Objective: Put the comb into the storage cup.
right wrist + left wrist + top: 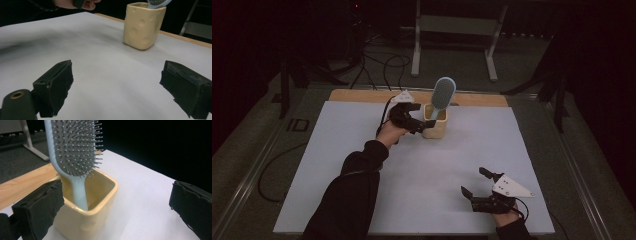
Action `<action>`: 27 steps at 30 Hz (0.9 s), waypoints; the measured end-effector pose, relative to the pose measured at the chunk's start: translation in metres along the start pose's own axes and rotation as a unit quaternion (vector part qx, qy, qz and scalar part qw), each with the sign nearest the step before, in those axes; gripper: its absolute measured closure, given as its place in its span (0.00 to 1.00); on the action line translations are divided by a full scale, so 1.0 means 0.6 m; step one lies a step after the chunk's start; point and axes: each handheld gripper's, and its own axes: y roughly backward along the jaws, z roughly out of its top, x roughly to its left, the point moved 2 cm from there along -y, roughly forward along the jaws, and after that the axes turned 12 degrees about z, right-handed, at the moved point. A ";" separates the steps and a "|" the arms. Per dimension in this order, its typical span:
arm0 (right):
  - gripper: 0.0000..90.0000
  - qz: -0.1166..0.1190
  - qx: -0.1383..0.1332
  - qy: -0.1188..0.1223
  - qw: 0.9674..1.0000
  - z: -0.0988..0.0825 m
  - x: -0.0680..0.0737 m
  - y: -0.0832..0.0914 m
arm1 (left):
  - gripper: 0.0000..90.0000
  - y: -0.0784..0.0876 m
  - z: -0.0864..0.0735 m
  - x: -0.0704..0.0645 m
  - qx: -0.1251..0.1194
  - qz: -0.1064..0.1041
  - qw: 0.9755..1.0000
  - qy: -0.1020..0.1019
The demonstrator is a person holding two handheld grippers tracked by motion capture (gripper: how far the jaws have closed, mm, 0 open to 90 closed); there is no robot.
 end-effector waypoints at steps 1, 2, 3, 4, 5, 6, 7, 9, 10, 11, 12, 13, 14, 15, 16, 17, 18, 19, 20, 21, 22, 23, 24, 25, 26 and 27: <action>0.11 -0.001 0.001 0.001 1.000 0.000 0.001 0.000 | 0.00 0.006 0.000 0.000 0.001 0.001 1.000 -0.003; 0.11 -0.001 0.000 0.002 1.000 0.001 0.001 0.000 | 0.00 0.011 0.001 0.001 0.003 -0.001 1.000 -0.003; 0.11 -0.001 0.001 0.002 1.000 0.001 0.001 0.000 | 0.00 0.016 0.001 0.001 0.004 -0.003 1.000 -0.004; 0.11 -0.001 0.000 0.001 1.000 0.001 0.001 0.001 | 0.00 0.020 0.001 0.001 0.003 -0.001 1.000 -0.007; 0.11 -0.002 0.000 0.001 1.000 0.001 0.000 0.001 | 0.00 0.024 0.001 0.000 0.004 -0.005 1.000 -0.006; 0.11 -0.002 0.000 0.001 1.000 0.001 0.000 0.001 | 0.00 0.028 0.001 0.000 0.006 -0.009 1.000 -0.007; 0.11 -0.001 0.000 0.001 1.000 0.001 0.000 0.000 | 0.00 0.030 0.000 -0.002 0.007 -0.007 1.000 -0.010; 0.11 0.000 0.001 0.002 1.000 0.001 0.001 -0.001 | 0.00 0.035 -0.002 -0.003 0.011 -0.014 1.000 -0.014; 0.11 0.000 0.001 0.002 1.000 0.001 0.001 -0.001 | 0.00 0.038 -0.003 -0.005 0.012 -0.013 1.000 -0.017; 0.11 0.000 0.001 0.002 1.000 0.001 0.001 -0.001 | 0.00 0.040 -0.005 -0.006 0.012 -0.017 1.000 -0.018; 0.11 -0.001 0.001 0.002 1.000 0.001 0.001 -0.001 | 0.00 0.042 -0.006 -0.006 0.013 -0.020 1.000 -0.018; 0.11 0.000 0.001 0.002 1.000 0.001 0.000 -0.001 | 0.00 0.045 -0.007 -0.007 0.015 -0.019 1.000 -0.018; 0.11 -0.001 0.001 0.002 1.000 0.001 0.000 0.000 | 0.00 0.048 -0.008 -0.007 0.015 -0.021 0.999 -0.020; 0.11 -0.001 0.002 0.002 1.000 0.001 0.000 0.000 | 0.00 0.051 -0.009 -0.007 0.016 -0.021 0.999 -0.022; 0.11 -0.001 0.001 0.002 1.000 0.001 0.000 0.000 | 0.00 0.054 -0.009 -0.008 0.012 -0.020 1.000 -0.021; 0.11 -0.001 0.002 0.002 1.000 0.001 0.000 0.000 | 0.00 0.058 -0.010 -0.008 0.012 -0.022 0.999 -0.023; 0.11 -0.001 0.002 0.002 1.000 0.001 0.001 -0.001 | 0.00 0.061 -0.011 -0.008 0.014 -0.021 0.999 -0.024; 0.11 -0.001 0.002 0.002 1.000 0.001 0.001 -0.001 | 0.00 0.064 -0.013 -0.008 0.014 -0.022 0.999 -0.027; 0.11 -0.001 0.001 0.001 1.000 0.001 0.001 -0.002 | 0.00 0.068 -0.014 -0.007 0.013 -0.023 0.999 -0.026; 0.11 -0.001 0.002 0.001 1.000 0.001 0.002 -0.002 | 0.00 0.068 -0.014 -0.007 0.013 -0.023 0.999 -0.026; 0.11 -0.001 0.003 0.002 1.000 0.001 0.002 -0.002 | 0.00 0.075 -0.017 -0.006 0.014 -0.021 0.999 -0.027; 0.11 0.000 0.003 0.001 1.000 0.001 0.002 -0.002 | 0.00 0.078 -0.018 -0.005 0.015 -0.021 0.999 -0.029; 0.11 0.000 0.004 0.001 1.000 0.001 0.002 -0.003 | 0.00 0.082 -0.019 -0.004 0.017 -0.021 0.999 -0.029; 0.11 0.001 0.003 0.001 1.000 0.000 0.002 -0.003 | 0.00 0.086 -0.020 -0.003 0.014 -0.021 0.999 -0.028; 0.11 0.002 0.004 0.001 1.000 0.000 0.002 -0.004 | 0.00 0.089 -0.021 -0.003 0.015 -0.021 0.999 -0.029; 0.11 0.001 0.004 0.001 1.000 0.000 0.002 -0.004 | 0.00 0.093 -0.023 -0.002 0.015 -0.021 0.999 -0.031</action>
